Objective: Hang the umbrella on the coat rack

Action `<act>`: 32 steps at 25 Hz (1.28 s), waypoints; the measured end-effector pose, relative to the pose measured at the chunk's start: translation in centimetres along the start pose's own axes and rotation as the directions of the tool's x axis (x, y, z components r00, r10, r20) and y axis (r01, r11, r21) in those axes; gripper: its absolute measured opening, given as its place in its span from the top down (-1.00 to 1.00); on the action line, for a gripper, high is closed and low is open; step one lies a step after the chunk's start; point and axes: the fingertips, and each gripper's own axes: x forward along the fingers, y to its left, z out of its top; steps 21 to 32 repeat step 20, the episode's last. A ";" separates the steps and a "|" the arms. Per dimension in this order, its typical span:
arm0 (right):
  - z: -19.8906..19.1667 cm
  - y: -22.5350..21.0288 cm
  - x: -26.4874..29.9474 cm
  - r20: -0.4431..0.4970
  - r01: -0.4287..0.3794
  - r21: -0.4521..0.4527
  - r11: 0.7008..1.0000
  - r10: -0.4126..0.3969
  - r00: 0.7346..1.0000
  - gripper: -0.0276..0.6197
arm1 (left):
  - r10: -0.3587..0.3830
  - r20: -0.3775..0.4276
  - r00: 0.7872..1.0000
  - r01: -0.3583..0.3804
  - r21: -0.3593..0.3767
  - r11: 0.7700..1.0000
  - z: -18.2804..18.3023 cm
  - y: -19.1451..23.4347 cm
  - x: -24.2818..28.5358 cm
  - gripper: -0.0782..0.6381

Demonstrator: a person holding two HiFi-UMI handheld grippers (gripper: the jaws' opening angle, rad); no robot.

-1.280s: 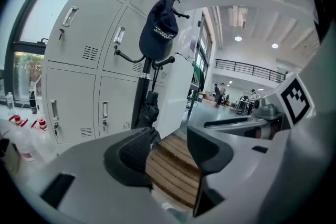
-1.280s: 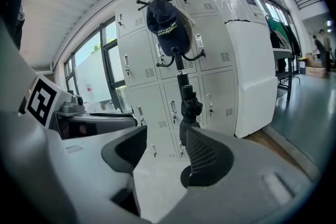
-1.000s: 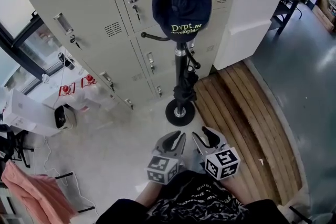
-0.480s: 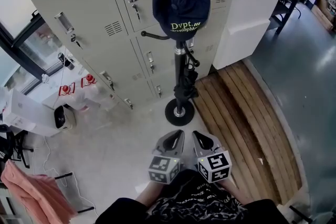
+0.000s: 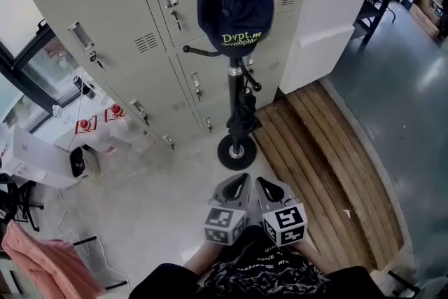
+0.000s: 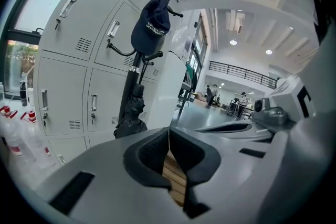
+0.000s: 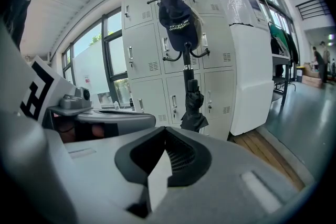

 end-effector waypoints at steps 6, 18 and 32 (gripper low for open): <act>-0.2 0.3 -0.3 0.007 -0.007 0.008 1.000 0.007 1.000 0.90 | -0.019 -0.008 1.000 0.019 0.002 1.000 -0.5 -0.5 0.0 0.74; -0.8 0.7 -0.3 -0.010 0.005 0.005 1.000 -0.005 1.000 0.90 | -0.011 -0.019 1.000 0.012 0.002 1.000 -0.9 -0.8 -0.3 0.74; -0.9 0.8 -0.3 -0.014 0.001 0.003 1.000 -0.001 1.000 0.90 | -0.008 -0.025 1.000 0.008 0.000 1.000 -1.1 -0.8 -0.4 0.74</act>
